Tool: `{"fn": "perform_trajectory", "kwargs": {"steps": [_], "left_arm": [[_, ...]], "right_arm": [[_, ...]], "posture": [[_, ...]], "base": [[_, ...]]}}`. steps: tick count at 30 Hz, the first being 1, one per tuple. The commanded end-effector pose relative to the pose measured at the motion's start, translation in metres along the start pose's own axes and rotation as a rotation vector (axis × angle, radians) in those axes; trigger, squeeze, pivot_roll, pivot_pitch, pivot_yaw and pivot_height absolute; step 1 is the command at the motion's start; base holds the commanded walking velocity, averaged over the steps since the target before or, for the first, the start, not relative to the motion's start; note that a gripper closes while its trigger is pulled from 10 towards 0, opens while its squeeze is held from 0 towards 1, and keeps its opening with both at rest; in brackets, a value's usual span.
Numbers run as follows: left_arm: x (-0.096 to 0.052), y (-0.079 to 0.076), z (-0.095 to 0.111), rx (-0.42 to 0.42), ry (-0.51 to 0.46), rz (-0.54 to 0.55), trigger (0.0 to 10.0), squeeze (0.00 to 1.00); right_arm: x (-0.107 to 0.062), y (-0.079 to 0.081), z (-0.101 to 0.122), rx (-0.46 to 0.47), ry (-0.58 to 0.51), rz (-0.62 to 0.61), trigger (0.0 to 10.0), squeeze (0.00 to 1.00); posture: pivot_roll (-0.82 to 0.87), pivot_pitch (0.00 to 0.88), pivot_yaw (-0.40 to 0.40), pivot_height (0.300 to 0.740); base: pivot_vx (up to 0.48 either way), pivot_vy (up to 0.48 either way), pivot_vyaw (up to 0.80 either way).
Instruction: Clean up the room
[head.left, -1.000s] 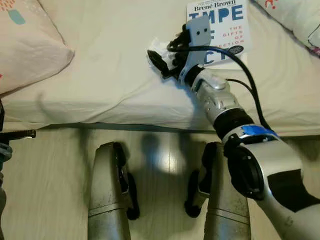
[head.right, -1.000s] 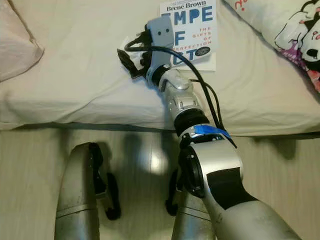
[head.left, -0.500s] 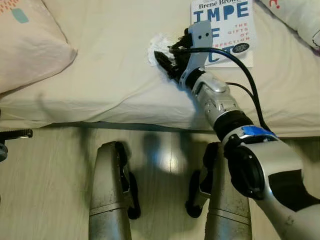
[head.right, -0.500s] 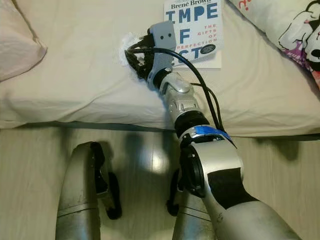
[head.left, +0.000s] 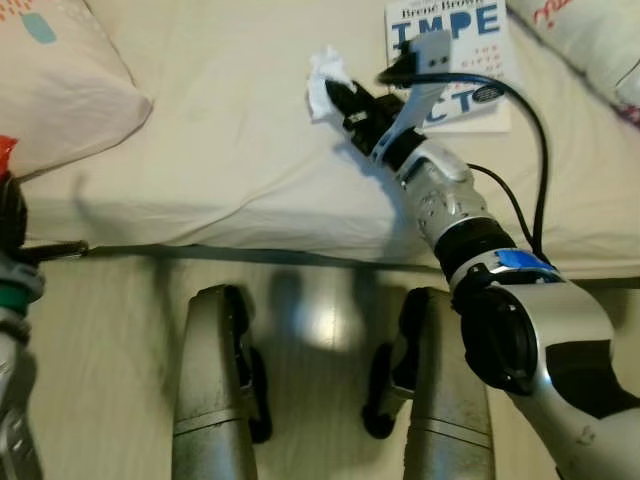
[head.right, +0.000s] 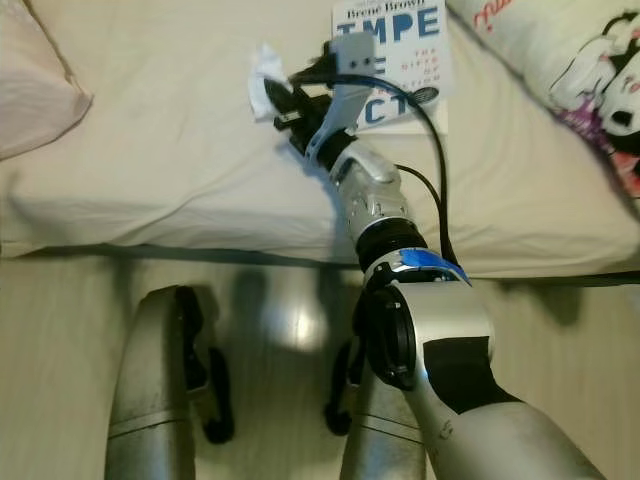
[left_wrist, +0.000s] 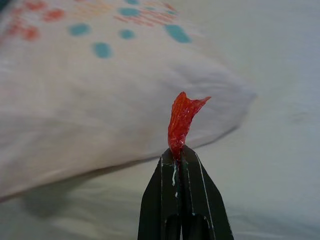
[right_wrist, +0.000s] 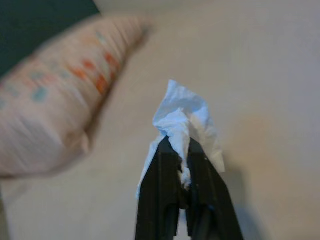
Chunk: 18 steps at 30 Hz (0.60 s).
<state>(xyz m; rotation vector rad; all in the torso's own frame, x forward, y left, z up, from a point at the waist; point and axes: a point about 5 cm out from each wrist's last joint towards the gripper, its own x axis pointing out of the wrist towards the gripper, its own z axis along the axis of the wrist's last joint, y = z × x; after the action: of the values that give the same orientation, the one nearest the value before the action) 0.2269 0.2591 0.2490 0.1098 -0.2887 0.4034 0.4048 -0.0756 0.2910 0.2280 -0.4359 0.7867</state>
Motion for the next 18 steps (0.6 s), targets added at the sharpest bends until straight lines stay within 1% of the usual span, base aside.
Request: {"fn": "perform_trajectory", "kwargs": {"steps": [1, 2, 3, 4, 5, 6, 7, 8, 9, 10, 11, 12, 14, 16, 17, 18], "left_arm": [[0.001, 0.001, -0.011, 0.005, 0.017, 0.029, 0.0, 0.0], [0.001, 0.001, -0.011, 0.005, 0.017, 0.029, 0.0, 0.0], [0.006, -0.005, -0.018, -0.013, 0.022, 0.023, 0.0, 0.0], [0.006, -0.005, -0.018, -0.013, 0.022, 0.023, 0.0, 0.0], [0.012, -0.013, -0.026, -0.033, 0.024, 0.012, 0.0, 0.0], [0.012, -0.013, -0.026, -0.033, 0.024, 0.012, 0.0, 0.0], [0.015, -0.02, -0.031, -0.051, 0.024, 0.003, 0.0, 0.0], [0.015, -0.02, -0.031, -0.051, 0.024, 0.003, 0.0, 0.0], [0.019, -0.026, -0.038, -0.064, 0.032, -0.002, 0.0, 0.0], [0.022, -0.029, -0.044, -0.076, 0.04, -0.002, 0.0, 0.0], [0.022, -0.029, -0.044, -0.076, 0.04, -0.002, 0.0, 0.0], [0.024, -0.031, -0.049, -0.082, 0.046, -0.001, 0.0, 0.0], [0.023, -0.037, -0.069, -0.113, 0.104, -0.013, 0.0, 0.0], [0.023, -0.037, -0.069, -0.113, 0.104, -0.013, 0.0, 0.0], [0.022, -0.039, -0.077, -0.121, 0.125, -0.022, 0.0, 0.0], [0.02, -0.044, -0.089, -0.13, 0.16, -0.035, 0.0, 0.0]], "right_arm": [[-0.003, 0.005, -0.006, 0.026, -0.019, 0.041, 0.0, 0.0], [-0.003, 0.005, -0.006, 0.026, -0.019, 0.041, 0.0, 0.0], [-0.004, 0.009, -0.01, 0.041, -0.025, 0.055, 0.0, 0.0], [-0.004, 0.009, -0.01, 0.041, -0.025, 0.055, 0.0, 0.0], [-0.009, 0.015, -0.019, 0.051, -0.025, 0.079, 0.0, 0.0], [-0.009, 0.015, -0.019, 0.051, -0.025, 0.079, 0.0, 0.0], [-0.016, 0.021, -0.028, 0.072, -0.021, 0.094, 0.0, 0.0], [-0.016, 0.021, -0.028, 0.072, -0.021, 0.094, 0.0, 0.0], [-0.024, 0.025, -0.041, 0.103, 0.007, 0.081, 0.0, 0.0], [-0.031, 0.029, -0.055, 0.12, 0.045, 0.066, 0.0, 0.0], [-0.031, 0.029, -0.055, 0.12, 0.045, 0.066, 0.0, 0.0], [-0.035, 0.03, -0.063, 0.131, 0.073, 0.053, 0.0, 0.0], [-0.05, 0.038, -0.093, 0.151, 0.193, 0.026, 0.0, 0.0], [-0.05, 0.038, -0.093, 0.151, 0.193, 0.026, 0.0, 0.0], [-0.055, 0.042, -0.103, 0.157, 0.23, 0.022, 0.0, 0.0], [-0.063, 0.045, -0.116, 0.165, 0.28, 0.014, 0.0, 0.0]], "posture": [[0.12, 0.369, -0.004, 0.51], [0.12, 0.369, -0.004, 0.51], [0.09, 0.321, -0.018, 0.51], [0.09, 0.321, -0.018, 0.51], [0.08, 0.271, -0.029, 0.51], [0.08, 0.271, -0.029, 0.51], [0.07, 0.246, -0.033, 0.51], [0.07, 0.246, -0.033, 0.51], [0.05, 0.196, -0.039, 0.51], [0.04, 0.18, -0.042, 0.51], [0.04, 0.18, -0.042, 0.51], [0.04, 0.172, -0.045, 0.51], [0.03, 0.124, -0.051, 0.51], [0.03, 0.124, -0.051, 0.51], [0.03, 0.124, -0.051, 0.51], [0.02, 0.095, -0.054, 0.51]], "base": [[0.0, 0.0, 0.0], [0.0, 0.0, 0.0], [0.0, 0.0, 0.0], [0.0, 0.0, 0.0], [0.0, 0.0, 0.0], [0.0, 0.0, 0.0], [0.0, 0.0, 0.0], [0.0, 0.0, 0.0], [0.0, 0.0, 0.0], [0.0, 0.0, 0.0], [0.0, 0.0, 0.0], [0.0, 0.0, 0.0], [0.0, 0.0, 0.0], [0.0, 0.0, 0.0], [0.0, 0.0, 0.0], [0.0, 0.0, 0.0]]}}
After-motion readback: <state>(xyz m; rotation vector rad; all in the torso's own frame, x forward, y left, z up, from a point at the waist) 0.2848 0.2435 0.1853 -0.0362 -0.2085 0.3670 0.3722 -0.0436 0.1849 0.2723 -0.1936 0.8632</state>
